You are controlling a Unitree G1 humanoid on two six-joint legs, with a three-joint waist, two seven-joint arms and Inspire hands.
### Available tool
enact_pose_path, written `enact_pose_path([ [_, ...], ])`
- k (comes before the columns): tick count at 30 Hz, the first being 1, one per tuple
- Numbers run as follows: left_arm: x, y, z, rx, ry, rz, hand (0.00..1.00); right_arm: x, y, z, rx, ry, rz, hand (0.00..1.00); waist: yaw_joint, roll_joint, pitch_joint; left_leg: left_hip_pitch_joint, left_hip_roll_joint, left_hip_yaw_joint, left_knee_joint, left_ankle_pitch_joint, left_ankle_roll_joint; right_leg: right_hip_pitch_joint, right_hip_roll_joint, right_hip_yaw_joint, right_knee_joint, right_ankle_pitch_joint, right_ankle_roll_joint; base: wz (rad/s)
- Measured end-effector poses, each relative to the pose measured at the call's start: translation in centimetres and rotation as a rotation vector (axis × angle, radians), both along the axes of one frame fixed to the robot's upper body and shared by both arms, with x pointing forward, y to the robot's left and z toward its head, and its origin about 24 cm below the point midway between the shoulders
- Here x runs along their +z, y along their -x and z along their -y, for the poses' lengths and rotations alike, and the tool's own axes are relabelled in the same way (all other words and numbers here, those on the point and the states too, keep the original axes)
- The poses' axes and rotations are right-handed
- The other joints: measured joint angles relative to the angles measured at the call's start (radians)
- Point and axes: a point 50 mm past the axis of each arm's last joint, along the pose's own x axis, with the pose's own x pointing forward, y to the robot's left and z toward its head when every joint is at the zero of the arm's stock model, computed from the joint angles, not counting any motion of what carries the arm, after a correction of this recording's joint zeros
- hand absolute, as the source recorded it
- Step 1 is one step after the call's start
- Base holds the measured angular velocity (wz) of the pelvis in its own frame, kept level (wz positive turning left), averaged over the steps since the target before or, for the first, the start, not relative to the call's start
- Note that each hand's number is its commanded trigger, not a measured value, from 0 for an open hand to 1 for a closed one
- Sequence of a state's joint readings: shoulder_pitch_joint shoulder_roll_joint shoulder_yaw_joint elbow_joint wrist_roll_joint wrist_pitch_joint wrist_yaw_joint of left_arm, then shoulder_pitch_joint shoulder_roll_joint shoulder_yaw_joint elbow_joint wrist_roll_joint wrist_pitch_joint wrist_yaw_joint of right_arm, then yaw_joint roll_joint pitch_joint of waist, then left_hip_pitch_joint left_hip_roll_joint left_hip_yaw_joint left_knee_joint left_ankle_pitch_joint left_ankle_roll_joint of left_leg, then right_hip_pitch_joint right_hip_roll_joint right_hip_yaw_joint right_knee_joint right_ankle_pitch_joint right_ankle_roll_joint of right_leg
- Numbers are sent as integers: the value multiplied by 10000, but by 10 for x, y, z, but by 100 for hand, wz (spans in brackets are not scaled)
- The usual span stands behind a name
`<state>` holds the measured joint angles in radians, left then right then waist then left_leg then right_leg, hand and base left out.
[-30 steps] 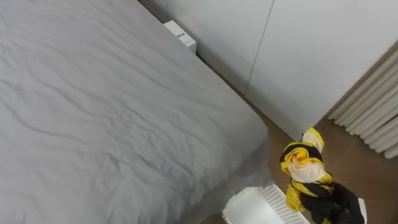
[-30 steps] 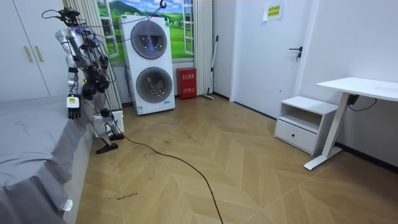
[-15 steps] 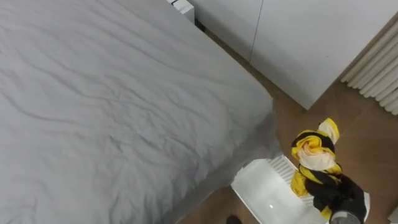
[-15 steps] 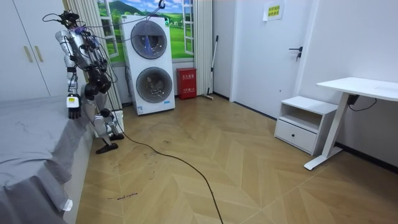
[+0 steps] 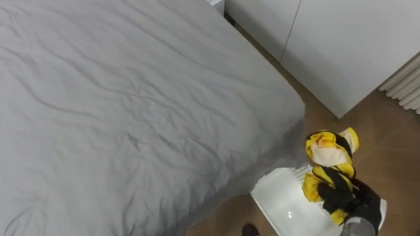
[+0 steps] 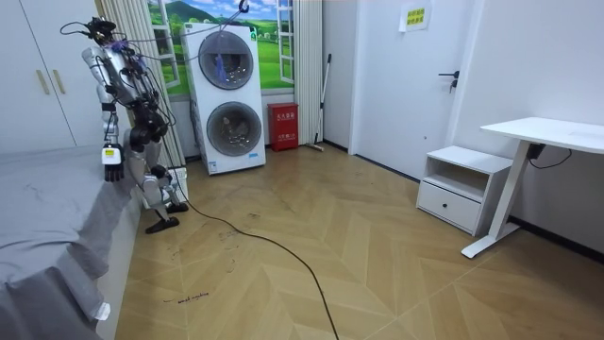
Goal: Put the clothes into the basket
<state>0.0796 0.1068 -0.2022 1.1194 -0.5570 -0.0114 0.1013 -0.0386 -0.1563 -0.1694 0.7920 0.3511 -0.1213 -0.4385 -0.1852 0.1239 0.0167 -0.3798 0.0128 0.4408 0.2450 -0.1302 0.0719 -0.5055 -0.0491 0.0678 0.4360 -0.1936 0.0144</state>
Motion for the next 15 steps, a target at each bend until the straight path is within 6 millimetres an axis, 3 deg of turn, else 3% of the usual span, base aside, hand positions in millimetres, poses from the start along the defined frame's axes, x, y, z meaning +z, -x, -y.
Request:
enact_pose_path([
  [15, 1, -5, 1, -223, -34, 114, 0, -1, 1, -2, -228, 247, -189, 0, 65, 56, -37, -117, 97, -51, 149, 0, -3, -18, 9, -155, -16, 36, -52, 1],
])
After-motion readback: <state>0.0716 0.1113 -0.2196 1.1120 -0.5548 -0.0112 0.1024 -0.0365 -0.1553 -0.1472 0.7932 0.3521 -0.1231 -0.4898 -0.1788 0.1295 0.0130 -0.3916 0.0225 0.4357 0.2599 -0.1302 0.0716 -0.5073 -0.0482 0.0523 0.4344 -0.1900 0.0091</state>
